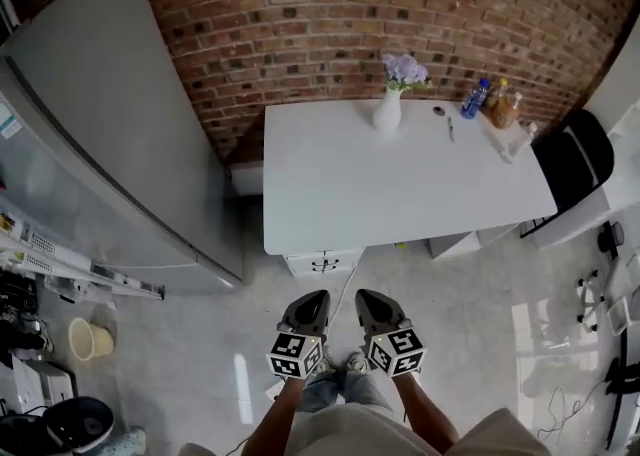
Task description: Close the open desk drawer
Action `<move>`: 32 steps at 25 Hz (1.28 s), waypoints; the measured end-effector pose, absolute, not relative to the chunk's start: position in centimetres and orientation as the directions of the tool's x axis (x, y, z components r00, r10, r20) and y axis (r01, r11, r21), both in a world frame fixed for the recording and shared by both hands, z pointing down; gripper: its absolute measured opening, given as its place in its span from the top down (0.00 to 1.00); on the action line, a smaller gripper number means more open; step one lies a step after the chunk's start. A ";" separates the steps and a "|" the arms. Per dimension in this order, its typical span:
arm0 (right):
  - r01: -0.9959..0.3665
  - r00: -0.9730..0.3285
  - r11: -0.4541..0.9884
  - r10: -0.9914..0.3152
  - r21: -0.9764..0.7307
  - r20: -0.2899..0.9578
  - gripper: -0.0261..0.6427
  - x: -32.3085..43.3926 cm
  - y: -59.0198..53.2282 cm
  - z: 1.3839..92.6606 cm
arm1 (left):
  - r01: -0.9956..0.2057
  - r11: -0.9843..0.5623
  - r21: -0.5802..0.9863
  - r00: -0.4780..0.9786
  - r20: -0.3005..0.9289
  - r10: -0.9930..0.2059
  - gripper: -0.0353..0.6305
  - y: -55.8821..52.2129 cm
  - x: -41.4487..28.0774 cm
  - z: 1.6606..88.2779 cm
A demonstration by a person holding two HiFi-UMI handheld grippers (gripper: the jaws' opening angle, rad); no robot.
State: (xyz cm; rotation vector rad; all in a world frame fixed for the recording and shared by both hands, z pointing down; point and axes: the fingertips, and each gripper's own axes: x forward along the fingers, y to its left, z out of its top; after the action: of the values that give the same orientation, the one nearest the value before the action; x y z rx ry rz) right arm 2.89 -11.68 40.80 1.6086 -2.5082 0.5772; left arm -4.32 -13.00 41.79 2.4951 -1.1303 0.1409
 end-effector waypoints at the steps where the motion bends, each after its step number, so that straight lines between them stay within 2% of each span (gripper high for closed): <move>1: -0.898 -0.426 0.363 -0.858 -0.248 0.288 0.94 2.8 -11.1 40.1 | -0.740 -0.595 0.313 0.668 0.249 -0.701 0.93 -12.4 -4.6 41.2; 8: -0.917 -0.398 0.379 -0.871 -0.122 0.288 0.93 2.4 -8.5 36.4 | -0.724 -0.637 0.265 0.690 0.235 -0.685 0.93 -9.8 -5.7 37.4; 19: -0.917 -0.399 0.385 -0.892 -0.104 0.214 0.93 1.2 -6.2 33.3 | -0.749 -0.637 0.181 0.662 0.168 -0.731 0.93 -9.0 -7.5 33.9; 32: -0.901 -0.434 0.423 -0.881 -0.096 0.189 0.94 3.8 4.2 32.2 | -0.751 -0.637 0.173 0.660 0.181 -0.729 0.93 1.5 -2.5 33.5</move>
State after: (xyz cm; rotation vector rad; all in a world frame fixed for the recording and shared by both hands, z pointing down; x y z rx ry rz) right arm 3.76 4.18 32.24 1.6075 -2.5561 0.2770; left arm -2.53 1.52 33.52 2.6441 -1.1991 0.1380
